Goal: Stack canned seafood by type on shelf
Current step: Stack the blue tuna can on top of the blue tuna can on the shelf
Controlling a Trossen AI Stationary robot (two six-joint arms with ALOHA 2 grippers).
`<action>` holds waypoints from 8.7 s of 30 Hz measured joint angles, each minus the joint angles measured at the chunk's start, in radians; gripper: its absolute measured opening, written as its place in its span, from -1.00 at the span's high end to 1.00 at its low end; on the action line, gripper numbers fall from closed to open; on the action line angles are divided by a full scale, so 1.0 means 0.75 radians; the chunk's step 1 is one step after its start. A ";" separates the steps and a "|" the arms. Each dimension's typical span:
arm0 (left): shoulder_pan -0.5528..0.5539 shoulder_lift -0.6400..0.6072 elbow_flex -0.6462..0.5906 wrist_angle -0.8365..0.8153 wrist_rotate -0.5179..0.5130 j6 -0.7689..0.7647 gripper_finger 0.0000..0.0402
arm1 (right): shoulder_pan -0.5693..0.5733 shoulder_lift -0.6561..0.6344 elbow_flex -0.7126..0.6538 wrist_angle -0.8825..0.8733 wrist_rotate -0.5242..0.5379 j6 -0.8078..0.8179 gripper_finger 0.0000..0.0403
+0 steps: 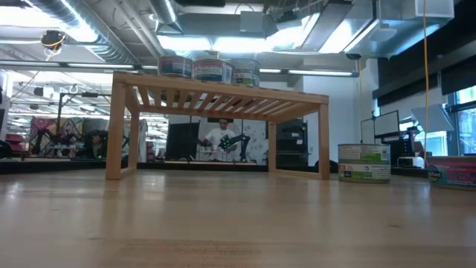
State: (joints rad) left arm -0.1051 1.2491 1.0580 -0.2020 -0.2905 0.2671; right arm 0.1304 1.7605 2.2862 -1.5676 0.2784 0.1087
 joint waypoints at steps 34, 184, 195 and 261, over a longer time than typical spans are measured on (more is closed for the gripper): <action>-0.210 0.024 -0.246 0.251 0.004 -0.179 -0.18 | 0.185 -0.465 -1.777 0.742 -0.177 0.907 -0.47; -0.256 0.444 -0.243 0.644 0.004 -0.249 -0.18 | 0.497 -0.067 -1.710 1.510 -0.347 1.009 0.07; -0.256 0.443 -0.244 0.644 0.004 -0.249 -0.18 | 0.497 -0.067 -1.710 1.454 -0.322 0.972 0.20; -0.250 0.443 -0.245 0.643 0.003 -0.243 -0.18 | 0.375 -0.012 -1.568 0.922 -0.138 0.767 0.93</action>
State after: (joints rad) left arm -0.2928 1.5810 0.8742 0.2802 -0.2882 0.0845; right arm 0.4114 1.7515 1.1099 -0.8759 0.1745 0.6838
